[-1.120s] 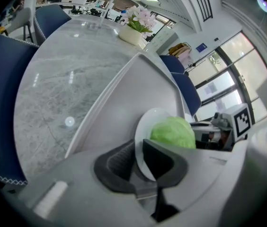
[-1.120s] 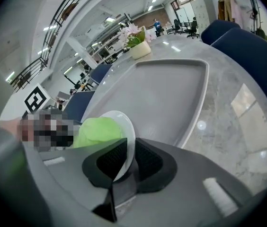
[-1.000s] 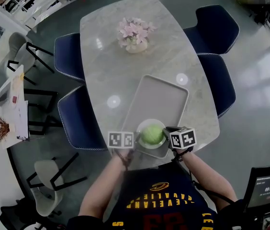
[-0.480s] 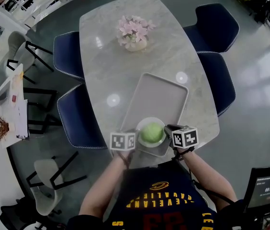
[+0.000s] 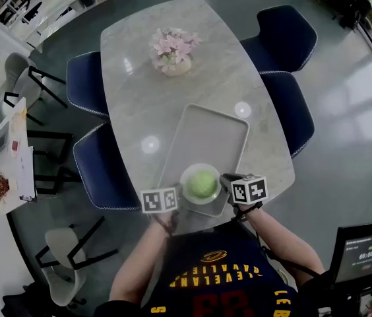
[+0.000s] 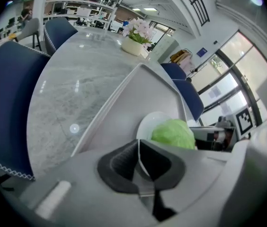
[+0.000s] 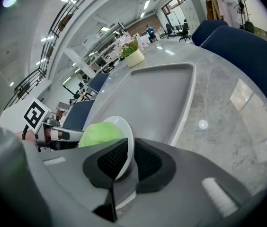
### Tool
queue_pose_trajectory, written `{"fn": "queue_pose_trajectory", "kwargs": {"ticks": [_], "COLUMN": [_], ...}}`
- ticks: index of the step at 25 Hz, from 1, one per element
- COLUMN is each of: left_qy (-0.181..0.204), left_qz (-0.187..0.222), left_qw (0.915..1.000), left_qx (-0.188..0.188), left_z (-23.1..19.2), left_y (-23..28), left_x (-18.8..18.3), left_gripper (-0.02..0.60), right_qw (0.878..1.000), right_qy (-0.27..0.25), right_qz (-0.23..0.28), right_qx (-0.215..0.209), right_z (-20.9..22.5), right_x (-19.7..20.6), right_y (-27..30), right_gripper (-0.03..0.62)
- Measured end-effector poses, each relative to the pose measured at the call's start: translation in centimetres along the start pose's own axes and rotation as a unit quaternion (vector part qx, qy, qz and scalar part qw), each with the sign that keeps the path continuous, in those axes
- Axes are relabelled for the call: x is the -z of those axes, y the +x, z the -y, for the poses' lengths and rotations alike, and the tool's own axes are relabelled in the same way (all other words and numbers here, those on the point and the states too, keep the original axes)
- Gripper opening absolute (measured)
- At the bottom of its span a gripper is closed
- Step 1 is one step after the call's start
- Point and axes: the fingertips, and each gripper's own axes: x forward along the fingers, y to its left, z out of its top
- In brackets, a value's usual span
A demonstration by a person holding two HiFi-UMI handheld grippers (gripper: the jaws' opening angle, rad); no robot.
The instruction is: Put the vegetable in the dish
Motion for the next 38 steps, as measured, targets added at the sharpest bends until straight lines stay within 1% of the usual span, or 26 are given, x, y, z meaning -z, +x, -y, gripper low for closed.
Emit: {"fn": "queue_pose_trajectory", "kwargs": {"ticks": [2,5,7,12,14,16,19,22,24,26,28,30,33,38], "left_qy": [-0.005,-0.001,0.002,0.023,0.033,0.039,0.066,0.102,0.111,0.112,0.11,0.106,0.091,0.068], "left_qz": [0.003,0.003,0.01,0.066,0.072,0.072,0.078,0.076,0.075,0.081,0.092,0.103,0.117,0.139], "left_qw": [1.0,1.0,0.9999,0.9965,0.9948,0.9922,0.9858,0.9813,0.9792,0.9772,0.9755,0.9747,0.9742,0.9731], "left_qx": [-0.001,0.002,0.01,0.046,0.063,0.094,0.133,0.145,0.152,0.161,0.167,0.168,0.17,0.17], "left_z": [-0.2,0.1,0.4,1.9,3.3,4.9,7.5,9.4,10.4,11.4,12.2,12.5,12.3,11.7], "left_y": [-0.3,-1.0,-1.3,-2.7,-3.7,-4.7,-6.0,-6.9,-7.4,-8.2,-9.3,-10.2,-11.0,-12.1], "left_x": [0.3,1.3,1.6,1.2,1.6,2.2,2.5,3.1,3.5,3.7,3.9,3.7,3.3,2.8], "left_gripper": [0.005,0.002,0.002,0.0,0.0,0.0,0.002,0.0,0.002,0.002,0.002,0.002,0.002,0.002], "right_qw": [1.0,1.0,1.0,0.999,0.998,0.997,0.994,0.993,0.991,0.988,0.987,0.987,0.986,0.986], "right_qy": [0.004,0.004,0.01,0.036,0.043,0.055,0.068,0.068,0.069,0.07,0.066,0.061,0.056,0.018], "right_qz": [0.004,0.014,0.02,0.024,0.032,0.049,0.072,0.086,0.099,0.114,0.122,0.124,0.124,0.131], "right_qx": [-0.007,0.004,0.004,-0.014,-0.018,-0.028,-0.037,-0.04,-0.055,-0.073,-0.079,-0.081,-0.098,-0.099], "right_z": [-0.4,-0.6,-0.7,-1.0,-1.4,-1.9,-2.3,-2.6,-3.3,-4.3,-5.4,-6.3,-7.8,-9.3], "right_x": [0.1,0.3,0.5,1.6,1.9,2.0,1.8,1.7,1.5,1.4,1.6,1.6,1.6,1.3], "right_y": [-0.1,-1.4,-1.9,-3.0,-4.2,-5.3,-6.5,-7.5,-8.0,-8.7,-9.6,-10.2,-10.2,-11.0], "right_gripper": [0.044,0.04,0.034,0.008,0.008,0.008,0.008,0.008,0.006,0.006,0.006,0.006,0.006,0.006]}}
